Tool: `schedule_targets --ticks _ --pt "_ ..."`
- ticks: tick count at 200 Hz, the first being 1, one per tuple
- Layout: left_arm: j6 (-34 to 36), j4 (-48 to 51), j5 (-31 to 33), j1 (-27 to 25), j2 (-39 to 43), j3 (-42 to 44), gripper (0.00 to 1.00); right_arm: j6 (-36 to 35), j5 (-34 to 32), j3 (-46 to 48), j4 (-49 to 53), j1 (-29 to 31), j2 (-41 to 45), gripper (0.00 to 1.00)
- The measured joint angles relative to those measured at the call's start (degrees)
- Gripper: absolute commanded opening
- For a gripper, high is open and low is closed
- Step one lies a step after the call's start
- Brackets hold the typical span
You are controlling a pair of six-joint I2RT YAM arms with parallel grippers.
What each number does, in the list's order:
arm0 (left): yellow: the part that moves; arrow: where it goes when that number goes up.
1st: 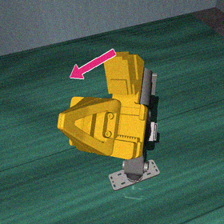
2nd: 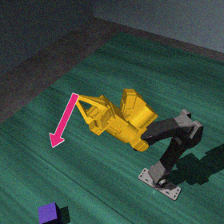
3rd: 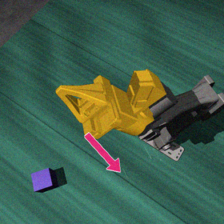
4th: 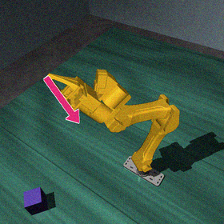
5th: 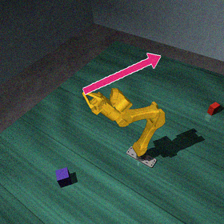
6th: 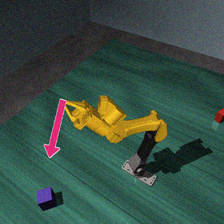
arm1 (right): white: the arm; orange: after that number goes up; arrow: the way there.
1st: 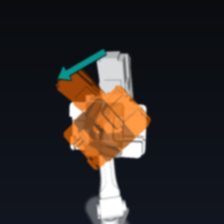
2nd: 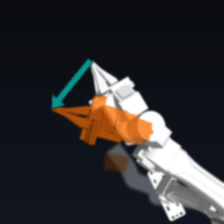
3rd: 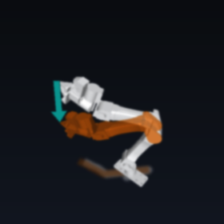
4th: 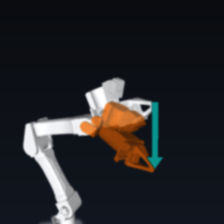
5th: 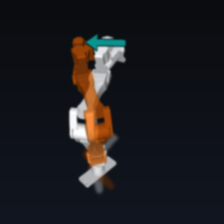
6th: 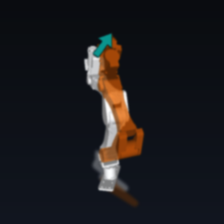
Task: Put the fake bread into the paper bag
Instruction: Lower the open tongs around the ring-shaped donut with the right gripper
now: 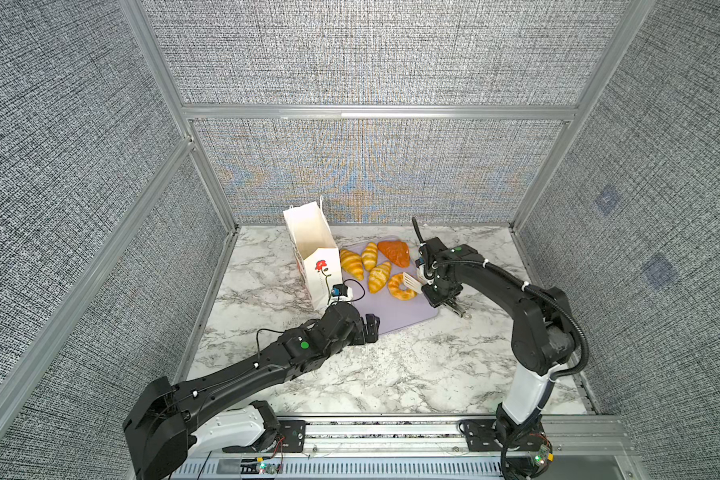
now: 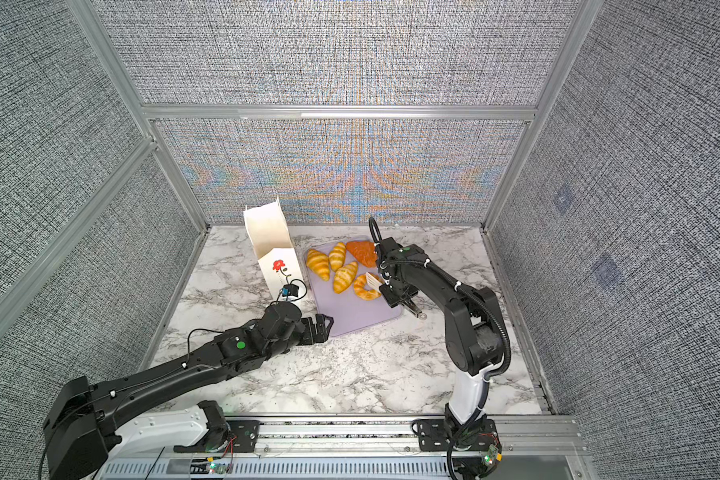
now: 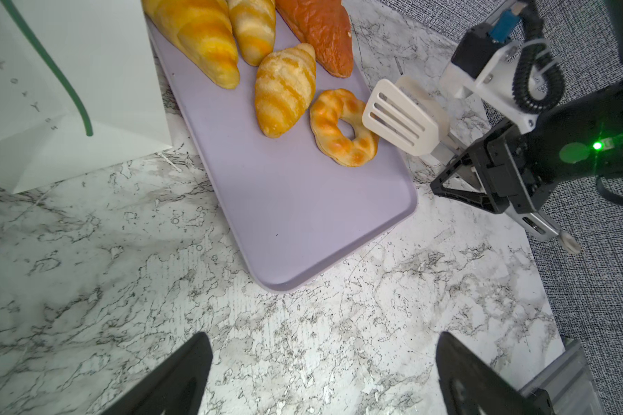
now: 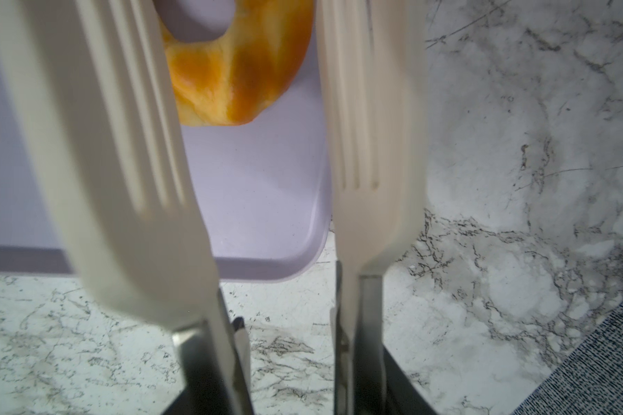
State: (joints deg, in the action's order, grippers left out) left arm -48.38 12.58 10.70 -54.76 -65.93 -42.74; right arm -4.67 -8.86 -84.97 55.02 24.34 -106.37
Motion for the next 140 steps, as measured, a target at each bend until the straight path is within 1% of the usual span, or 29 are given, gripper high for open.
schedule_targets --ticks 65,87,113,140 --pt "1.46 0.02 -0.35 -0.37 -3.04 -1.6 0.98 -0.15 0.66 -2.56 0.46 -0.63 -4.09 0.48" --pt "1.53 0.02 -0.35 -0.52 -2.99 -1.53 0.99 -0.17 0.22 -3.48 0.94 -0.61 -5.16 0.46" --pt "1.62 0.07 -0.31 -0.55 -2.51 -1.09 0.99 -0.15 0.15 -3.02 1.7 -0.04 -4.57 0.45" --pt "1.62 0.13 -0.17 -0.55 -1.77 -0.24 0.99 -0.17 1.22 0.02 2.82 1.09 -1.73 0.45"
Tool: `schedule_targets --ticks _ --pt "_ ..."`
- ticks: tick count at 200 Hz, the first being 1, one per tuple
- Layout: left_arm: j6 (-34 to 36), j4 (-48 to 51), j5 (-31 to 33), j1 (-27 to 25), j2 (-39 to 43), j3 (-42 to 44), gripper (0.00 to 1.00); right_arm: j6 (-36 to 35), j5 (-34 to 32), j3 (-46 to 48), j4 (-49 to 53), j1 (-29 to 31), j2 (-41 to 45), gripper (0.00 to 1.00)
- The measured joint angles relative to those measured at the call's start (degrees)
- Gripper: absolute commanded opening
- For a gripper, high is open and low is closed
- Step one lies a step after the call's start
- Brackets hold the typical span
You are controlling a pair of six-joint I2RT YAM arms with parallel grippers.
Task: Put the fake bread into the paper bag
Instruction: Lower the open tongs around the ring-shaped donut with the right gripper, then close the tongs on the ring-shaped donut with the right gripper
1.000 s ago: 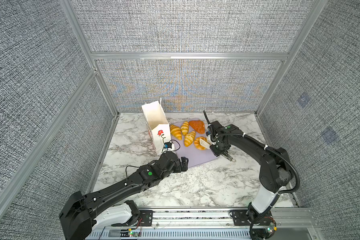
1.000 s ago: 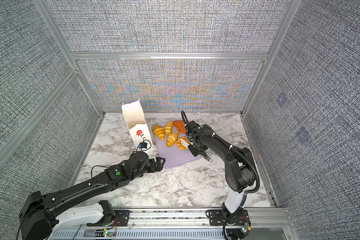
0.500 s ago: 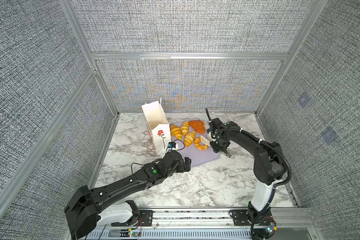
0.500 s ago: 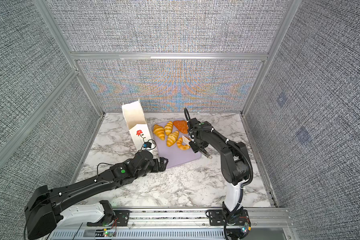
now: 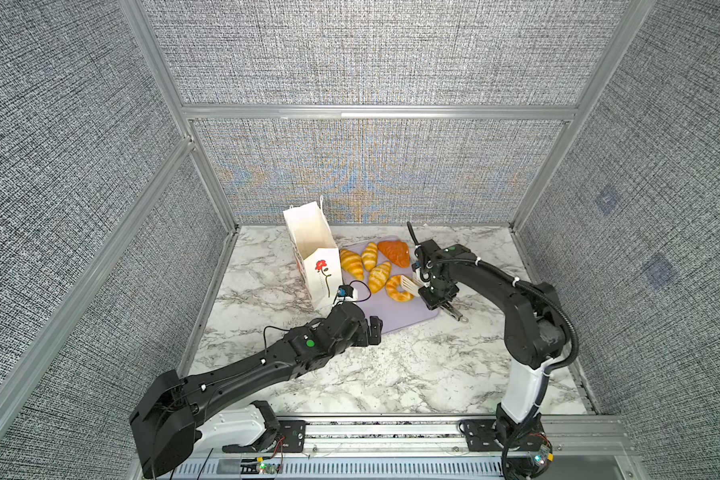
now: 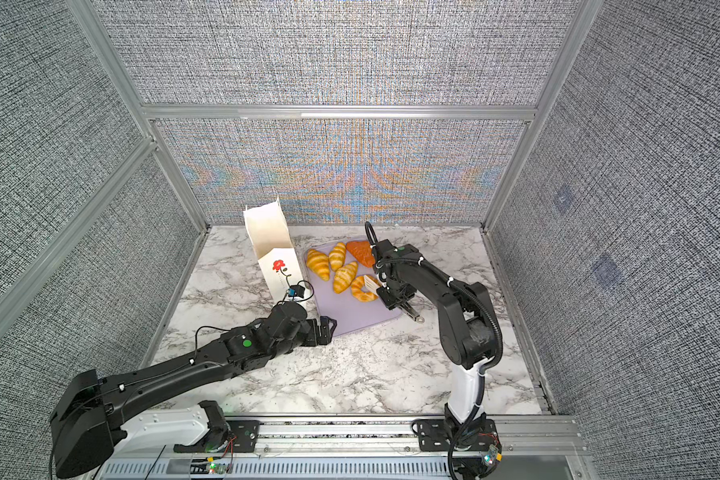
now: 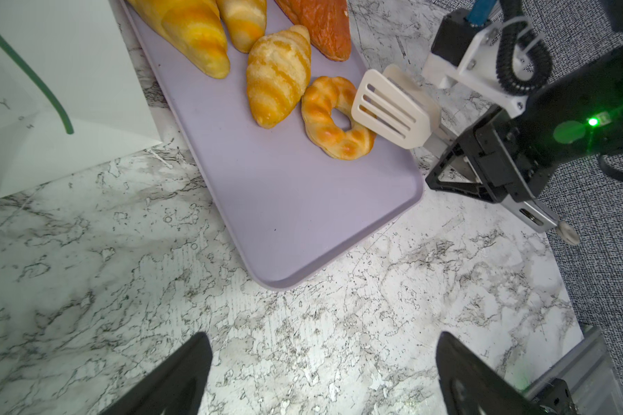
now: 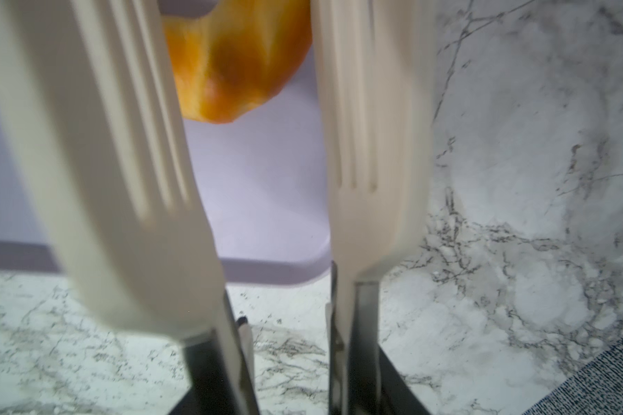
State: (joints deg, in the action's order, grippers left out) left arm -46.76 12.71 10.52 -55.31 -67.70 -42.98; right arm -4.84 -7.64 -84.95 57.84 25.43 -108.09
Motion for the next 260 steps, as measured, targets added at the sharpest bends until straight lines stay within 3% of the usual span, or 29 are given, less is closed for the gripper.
schedule_targets --ticks 54,187,260 --pt "-0.04 -0.15 0.0 0.0 0.11 0.74 0.99 0.04 -0.96 1.49 2.25 -0.26 3.72 0.45" --pt "0.24 0.85 0.0 -0.04 -0.44 -0.07 0.99 -0.79 -1.64 -5.88 2.8 -0.5 -4.48 0.47" --pt "0.87 1.97 -0.02 -0.04 -1.7 -0.09 0.99 -2.01 -6.32 -8.61 5.27 -0.33 -7.34 0.47"
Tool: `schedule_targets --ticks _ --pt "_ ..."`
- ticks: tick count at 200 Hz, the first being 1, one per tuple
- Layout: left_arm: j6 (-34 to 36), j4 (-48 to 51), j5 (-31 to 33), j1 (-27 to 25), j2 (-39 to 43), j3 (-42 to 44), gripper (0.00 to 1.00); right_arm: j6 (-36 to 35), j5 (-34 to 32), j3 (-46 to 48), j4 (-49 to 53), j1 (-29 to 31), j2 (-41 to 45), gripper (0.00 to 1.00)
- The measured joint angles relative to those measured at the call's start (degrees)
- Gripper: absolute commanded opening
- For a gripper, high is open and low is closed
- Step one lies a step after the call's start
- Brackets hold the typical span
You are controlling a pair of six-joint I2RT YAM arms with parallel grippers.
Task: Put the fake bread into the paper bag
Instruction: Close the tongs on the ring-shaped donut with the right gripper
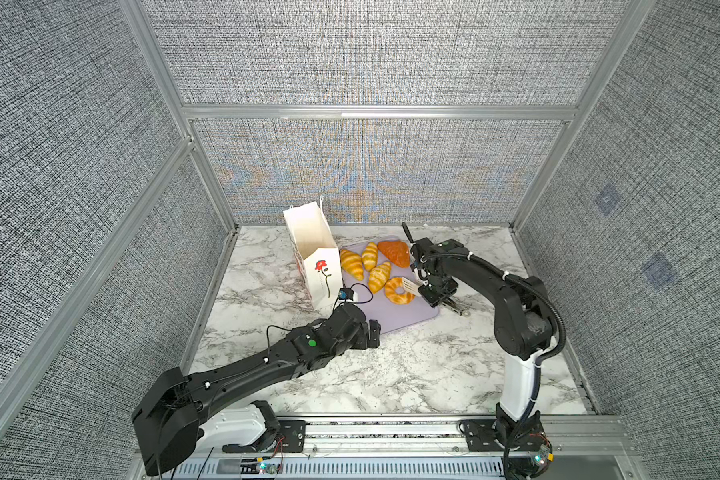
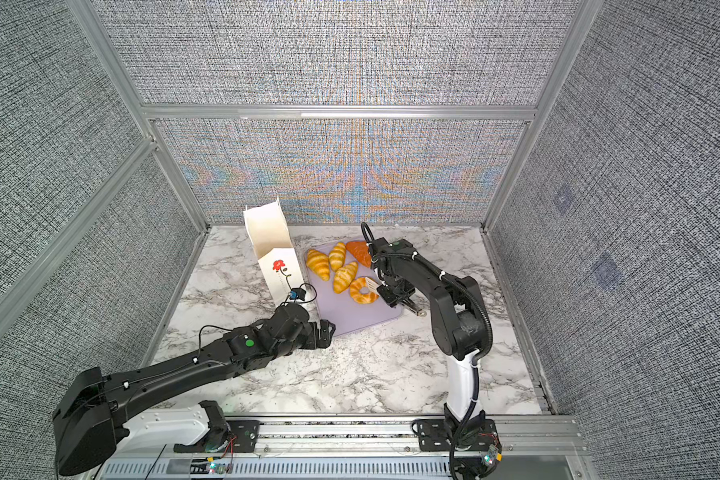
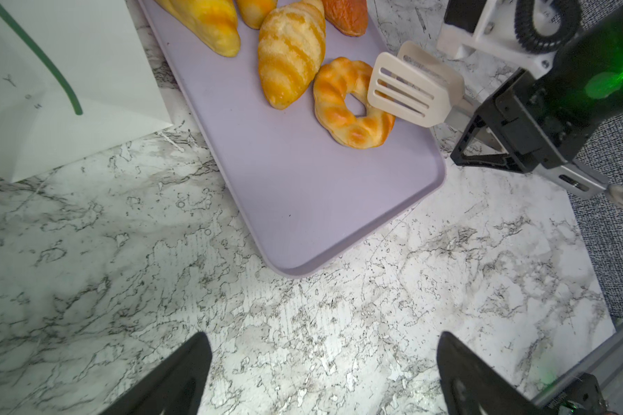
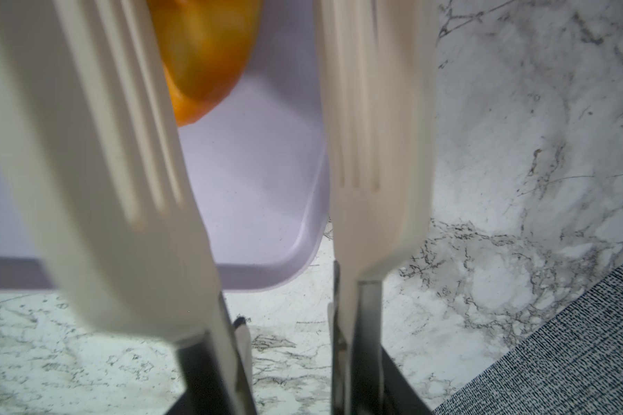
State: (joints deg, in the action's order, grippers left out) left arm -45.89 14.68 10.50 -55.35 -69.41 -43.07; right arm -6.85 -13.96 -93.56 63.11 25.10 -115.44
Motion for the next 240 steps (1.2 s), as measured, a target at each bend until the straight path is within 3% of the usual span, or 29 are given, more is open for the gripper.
schedule_targets --ticks 105,181,240 --pt "1.22 0.09 -0.2 0.0 -2.64 -1.64 0.99 -0.9 -0.98 -7.96 3.82 1.66 -6.62 0.51" --pt "1.75 0.44 -0.33 0.0 -2.56 -2.38 0.99 -2.21 -2.71 -7.54 5.44 1.86 -7.52 0.31" --pt "1.73 0.46 0.0 0.0 -1.44 -1.77 0.99 -2.29 -2.84 -5.7 6.54 1.81 -5.27 0.23"
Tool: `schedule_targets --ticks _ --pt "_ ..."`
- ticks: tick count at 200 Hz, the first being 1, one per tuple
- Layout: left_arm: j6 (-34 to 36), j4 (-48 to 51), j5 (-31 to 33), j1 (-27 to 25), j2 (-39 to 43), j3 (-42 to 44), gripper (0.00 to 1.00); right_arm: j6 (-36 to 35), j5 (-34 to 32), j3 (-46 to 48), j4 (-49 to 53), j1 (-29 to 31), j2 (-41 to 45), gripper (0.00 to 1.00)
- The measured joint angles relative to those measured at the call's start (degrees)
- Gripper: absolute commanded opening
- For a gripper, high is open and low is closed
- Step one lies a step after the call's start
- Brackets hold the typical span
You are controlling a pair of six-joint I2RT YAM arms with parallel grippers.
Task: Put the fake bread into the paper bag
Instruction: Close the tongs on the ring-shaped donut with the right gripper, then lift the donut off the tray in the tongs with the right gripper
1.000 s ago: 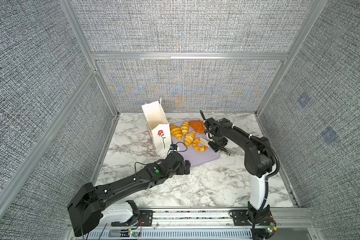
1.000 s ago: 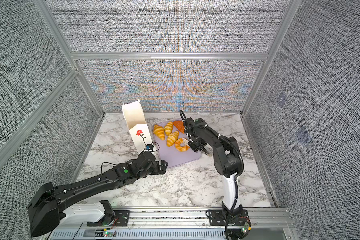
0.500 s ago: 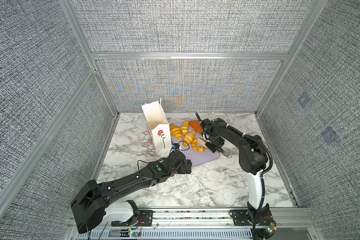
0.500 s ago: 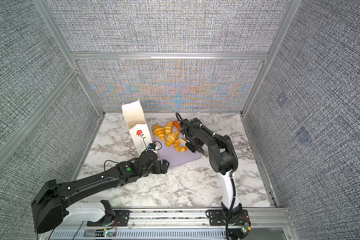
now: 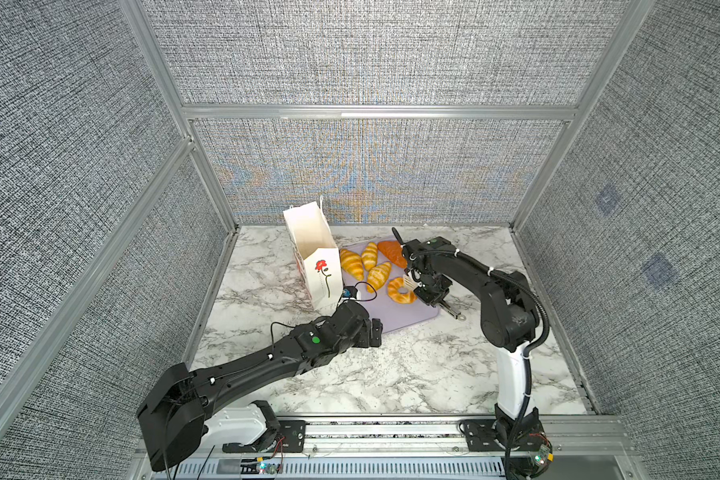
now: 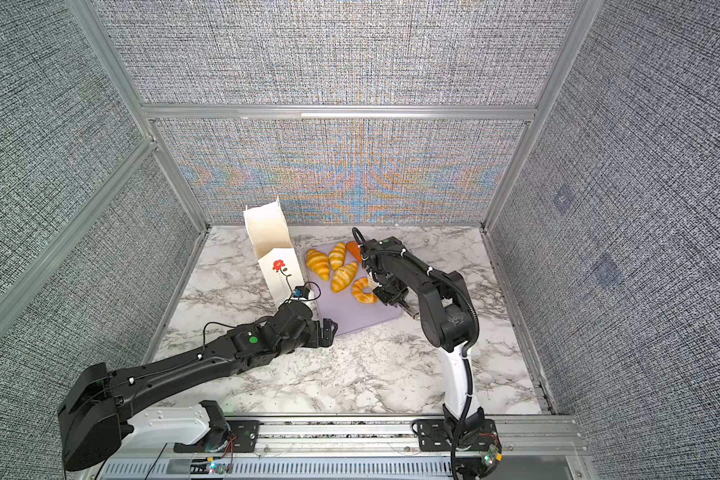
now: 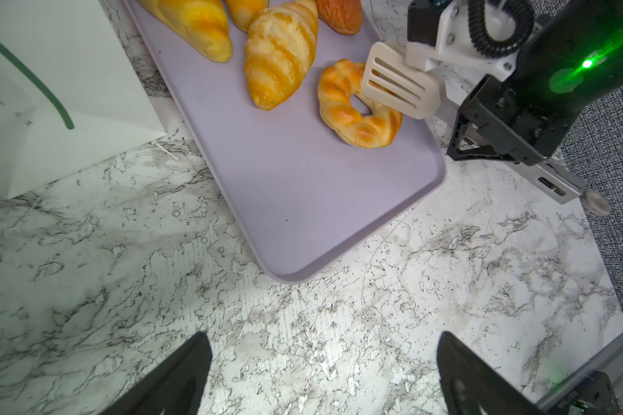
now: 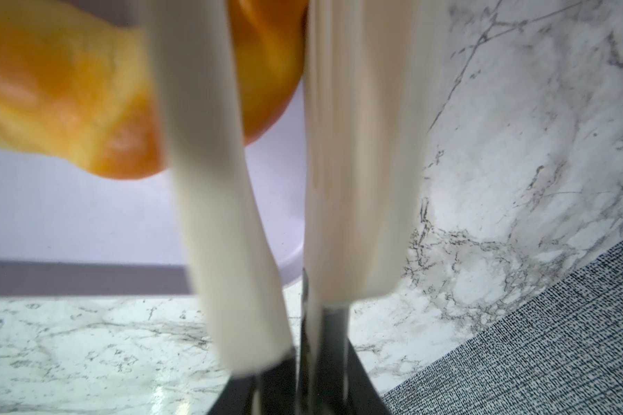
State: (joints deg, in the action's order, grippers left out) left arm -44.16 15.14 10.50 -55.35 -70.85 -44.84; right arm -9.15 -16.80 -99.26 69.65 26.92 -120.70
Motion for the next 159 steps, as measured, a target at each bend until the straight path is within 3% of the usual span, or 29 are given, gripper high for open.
schedule_targets --ticks 86,159 --pt "0.0 0.39 0.28 0.0 1.55 0.39 0.99 0.35 2.27 4.09 -1.57 0.0 5.88 0.22" --pt "0.92 3.08 1.7 0.0 2.71 -4.2 0.99 1.84 6.45 3.93 -2.45 0.04 11.32 0.22"
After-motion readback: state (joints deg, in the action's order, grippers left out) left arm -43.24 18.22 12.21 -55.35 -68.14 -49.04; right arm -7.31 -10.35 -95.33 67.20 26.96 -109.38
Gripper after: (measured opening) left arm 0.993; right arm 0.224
